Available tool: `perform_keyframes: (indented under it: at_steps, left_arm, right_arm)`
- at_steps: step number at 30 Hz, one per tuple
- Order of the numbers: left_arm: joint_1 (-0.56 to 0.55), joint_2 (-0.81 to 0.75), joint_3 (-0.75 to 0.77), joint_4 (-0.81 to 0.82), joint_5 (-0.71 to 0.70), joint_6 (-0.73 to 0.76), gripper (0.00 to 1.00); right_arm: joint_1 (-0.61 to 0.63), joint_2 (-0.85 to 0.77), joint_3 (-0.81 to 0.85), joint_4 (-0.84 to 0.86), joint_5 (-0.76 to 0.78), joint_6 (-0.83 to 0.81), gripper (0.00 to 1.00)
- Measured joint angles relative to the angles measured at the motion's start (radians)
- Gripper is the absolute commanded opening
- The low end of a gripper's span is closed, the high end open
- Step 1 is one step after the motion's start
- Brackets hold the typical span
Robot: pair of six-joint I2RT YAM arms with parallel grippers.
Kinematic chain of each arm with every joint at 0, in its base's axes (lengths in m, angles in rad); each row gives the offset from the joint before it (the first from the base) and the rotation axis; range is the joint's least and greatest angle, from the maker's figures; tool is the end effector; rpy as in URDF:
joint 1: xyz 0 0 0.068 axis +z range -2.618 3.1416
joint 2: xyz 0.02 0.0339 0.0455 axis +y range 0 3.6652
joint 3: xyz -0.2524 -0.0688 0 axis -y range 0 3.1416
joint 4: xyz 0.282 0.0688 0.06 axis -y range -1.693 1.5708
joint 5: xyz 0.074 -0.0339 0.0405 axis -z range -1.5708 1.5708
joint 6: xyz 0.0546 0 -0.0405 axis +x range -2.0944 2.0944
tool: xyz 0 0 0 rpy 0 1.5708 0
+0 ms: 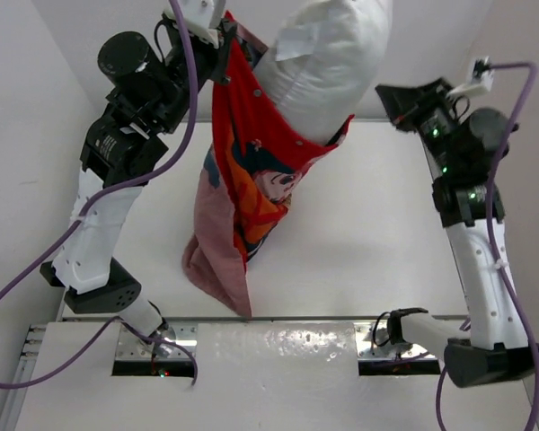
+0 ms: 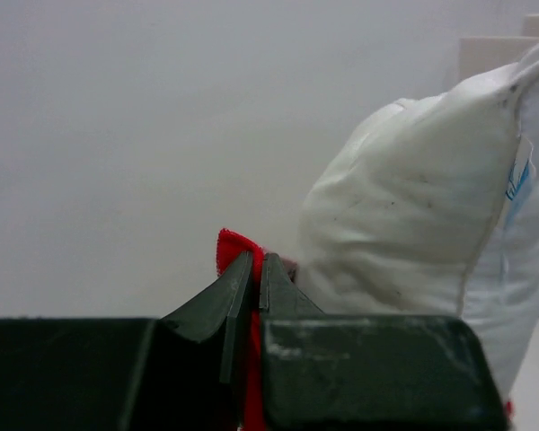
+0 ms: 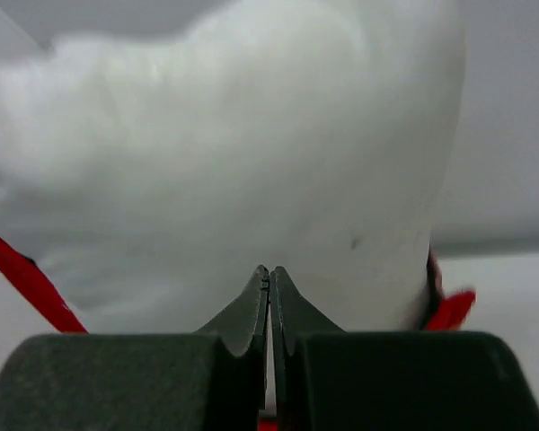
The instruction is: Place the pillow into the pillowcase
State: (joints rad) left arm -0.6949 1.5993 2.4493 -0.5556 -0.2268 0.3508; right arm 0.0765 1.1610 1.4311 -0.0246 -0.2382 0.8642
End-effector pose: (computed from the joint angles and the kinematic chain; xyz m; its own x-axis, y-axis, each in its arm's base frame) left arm 0.2306 -0.1762 0.6542 0.3669 0.1301 -0.9211 0.3541 0.8961 0.2676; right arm 0.2966 0.0357 0.5090 -0.0727 0.7357 -0.6734 -0.3807 0.6036 0.7005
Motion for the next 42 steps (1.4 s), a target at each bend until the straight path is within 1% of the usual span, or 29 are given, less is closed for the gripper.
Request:
perform_keyframes:
  at_steps: [1, 2, 3, 5, 7, 9, 11, 13, 15, 19, 25, 28, 32, 36, 42]
  left_arm:
    - [-0.009, 0.005, 0.002, -0.004, 0.010, -0.007, 0.00]
    - [-0.022, 0.013, 0.007, -0.008, 0.023, -0.017, 0.00]
    - [-0.034, 0.021, 0.014, -0.012, 0.035, -0.026, 0.00]
    - [-0.062, 0.044, 0.029, -0.014, 0.060, -0.046, 0.00]
    - [-0.083, 0.062, 0.035, -0.013, 0.077, -0.062, 0.00]
    - [-0.098, 0.076, 0.038, -0.014, 0.089, -0.074, 0.00]
    - [-0.113, 0.087, 0.038, -0.016, 0.101, -0.087, 0.00]
    - [-0.129, 0.094, 0.038, -0.018, 0.111, -0.094, 0.00]
    - [-0.146, 0.097, 0.038, -0.019, 0.116, -0.095, 0.00]
    - [-0.162, 0.098, 0.038, -0.015, 0.115, -0.094, 0.00]
    - [-0.165, 0.098, 0.038, -0.022, 0.114, -0.090, 0.00]
    - [-0.171, 0.098, 0.038, -0.026, 0.114, -0.090, 0.00]
    - [-0.175, 0.098, 0.036, -0.026, 0.114, -0.089, 0.00]
    - [-0.178, 0.097, 0.023, -0.026, 0.114, -0.089, 0.00]
    - [-0.182, 0.096, 0.013, -0.024, 0.109, -0.088, 0.00]
  right_arm:
    - [0.000, -0.037, -0.078, 0.013, -0.004, 0.013, 0.18]
    - [0.003, -0.068, -0.182, 0.051, -0.002, 0.024, 0.25]
    - [0.003, -0.082, -0.270, 0.053, 0.002, 0.047, 0.42]
    - [0.002, -0.078, -0.455, 0.060, 0.014, 0.092, 0.52]
    - [-0.003, -0.032, -0.610, 0.058, 0.023, 0.131, 0.60]
    - [-0.010, 0.019, -0.724, 0.043, 0.022, 0.168, 0.64]
    - [-0.016, 0.080, -0.750, 0.047, -0.004, 0.195, 0.65]
    - [-0.017, 0.126, -0.745, 0.100, -0.032, 0.212, 0.65]
    - [-0.015, 0.139, -0.736, 0.134, -0.048, 0.215, 0.66]
    - [-0.023, 0.103, -0.732, 0.143, -0.047, 0.201, 0.67]
    - [-0.095, 0.015, -0.774, 0.188, -0.067, 0.215, 0.69]
    - [-0.128, -0.008, -0.806, 0.230, -0.074, 0.254, 0.69]
    - [-0.147, 0.013, -0.818, 0.294, -0.082, 0.324, 0.69]
    - [-0.131, 0.077, -0.785, 0.314, -0.086, 0.346, 0.67]
    - [-0.122, 0.079, -0.787, 0.312, -0.087, 0.363, 0.66]
